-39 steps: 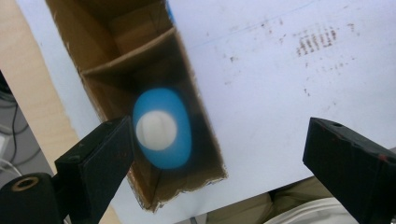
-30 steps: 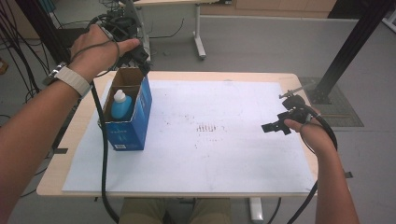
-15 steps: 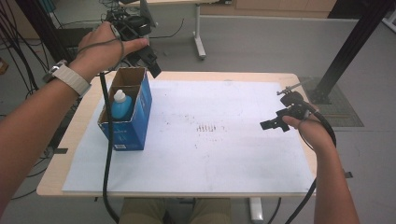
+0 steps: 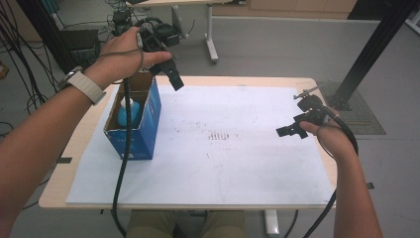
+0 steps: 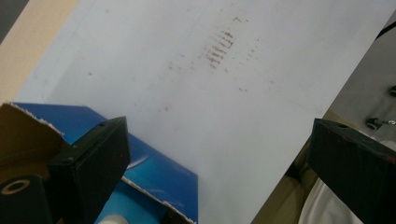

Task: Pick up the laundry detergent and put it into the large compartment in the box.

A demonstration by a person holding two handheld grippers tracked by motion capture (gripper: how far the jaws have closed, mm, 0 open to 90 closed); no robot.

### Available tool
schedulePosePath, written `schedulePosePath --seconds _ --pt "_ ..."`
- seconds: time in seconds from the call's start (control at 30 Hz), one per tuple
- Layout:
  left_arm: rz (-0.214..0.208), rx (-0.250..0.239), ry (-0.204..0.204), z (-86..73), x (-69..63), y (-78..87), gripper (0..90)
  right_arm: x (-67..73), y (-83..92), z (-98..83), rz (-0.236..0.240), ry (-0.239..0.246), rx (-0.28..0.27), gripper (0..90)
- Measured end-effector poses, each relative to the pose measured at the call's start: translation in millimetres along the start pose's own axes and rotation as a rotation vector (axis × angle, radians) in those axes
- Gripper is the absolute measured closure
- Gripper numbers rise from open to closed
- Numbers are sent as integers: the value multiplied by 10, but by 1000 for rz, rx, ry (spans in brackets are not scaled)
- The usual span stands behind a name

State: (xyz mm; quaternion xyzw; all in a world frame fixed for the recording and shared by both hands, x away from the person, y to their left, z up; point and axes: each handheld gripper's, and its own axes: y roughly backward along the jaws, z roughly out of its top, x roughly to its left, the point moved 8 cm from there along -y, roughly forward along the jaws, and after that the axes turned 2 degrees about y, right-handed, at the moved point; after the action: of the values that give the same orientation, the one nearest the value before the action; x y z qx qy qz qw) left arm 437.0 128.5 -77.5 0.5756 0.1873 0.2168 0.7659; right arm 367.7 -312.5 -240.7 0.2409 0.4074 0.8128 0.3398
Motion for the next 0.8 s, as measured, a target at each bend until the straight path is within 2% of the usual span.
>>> schedulePosePath --seconds 0.23,0.33,0.57,0.8 --pt "22 5 -84 53 -87 -153 73 23 71 7 -11 0 -8 60" --pt "34 7 -108 69 -120 -221 73 30 68 -4 -10 1 -12 61" --pt "19 19 -138 59 -138 -397 74 38 36 -32 -4 2 -16 60" --pt "6 -8 -154 -15 -113 -514 75 43 39 -30 -5 3 -17 60"
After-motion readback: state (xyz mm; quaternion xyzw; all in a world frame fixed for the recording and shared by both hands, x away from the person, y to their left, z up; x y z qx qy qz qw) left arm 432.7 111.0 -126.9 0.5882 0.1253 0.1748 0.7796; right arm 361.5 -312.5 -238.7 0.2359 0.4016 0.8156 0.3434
